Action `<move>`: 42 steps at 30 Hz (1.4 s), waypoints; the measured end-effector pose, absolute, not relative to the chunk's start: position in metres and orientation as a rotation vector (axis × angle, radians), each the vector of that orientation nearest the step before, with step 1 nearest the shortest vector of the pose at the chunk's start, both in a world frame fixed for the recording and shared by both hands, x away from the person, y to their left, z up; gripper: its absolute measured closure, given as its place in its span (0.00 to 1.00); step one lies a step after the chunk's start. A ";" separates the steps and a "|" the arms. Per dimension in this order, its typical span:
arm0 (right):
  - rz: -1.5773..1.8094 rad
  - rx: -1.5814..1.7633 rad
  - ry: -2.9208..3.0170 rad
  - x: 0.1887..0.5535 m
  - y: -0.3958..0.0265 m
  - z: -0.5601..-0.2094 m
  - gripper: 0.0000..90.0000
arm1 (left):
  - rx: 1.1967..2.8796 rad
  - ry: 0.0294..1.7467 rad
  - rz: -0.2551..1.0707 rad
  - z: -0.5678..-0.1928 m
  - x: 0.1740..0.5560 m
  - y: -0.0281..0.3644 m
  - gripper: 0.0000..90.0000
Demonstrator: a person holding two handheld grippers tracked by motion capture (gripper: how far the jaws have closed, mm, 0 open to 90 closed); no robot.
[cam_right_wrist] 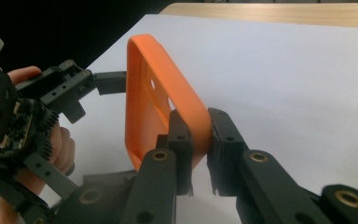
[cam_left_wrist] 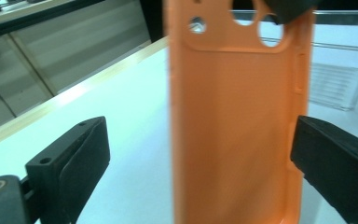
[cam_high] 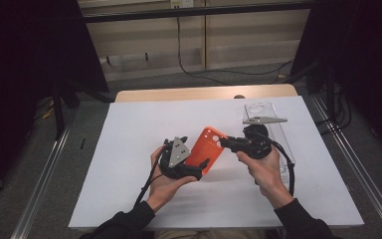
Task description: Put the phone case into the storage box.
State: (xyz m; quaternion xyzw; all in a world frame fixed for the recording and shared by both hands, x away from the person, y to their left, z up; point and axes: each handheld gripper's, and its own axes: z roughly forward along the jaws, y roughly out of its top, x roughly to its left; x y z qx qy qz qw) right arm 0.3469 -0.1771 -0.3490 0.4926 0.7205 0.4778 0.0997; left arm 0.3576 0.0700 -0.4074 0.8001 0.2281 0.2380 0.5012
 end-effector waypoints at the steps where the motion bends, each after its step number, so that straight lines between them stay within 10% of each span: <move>1: 1.413 1.450 2.129 0.347 -0.177 -0.349 0.90 | 1.931 0.560 0.590 -0.406 0.358 0.071 0.03; 42: 1.346 1.392 2.008 0.344 -0.202 -0.349 0.90 | 1.724 0.675 0.588 -0.403 0.353 0.143 0.02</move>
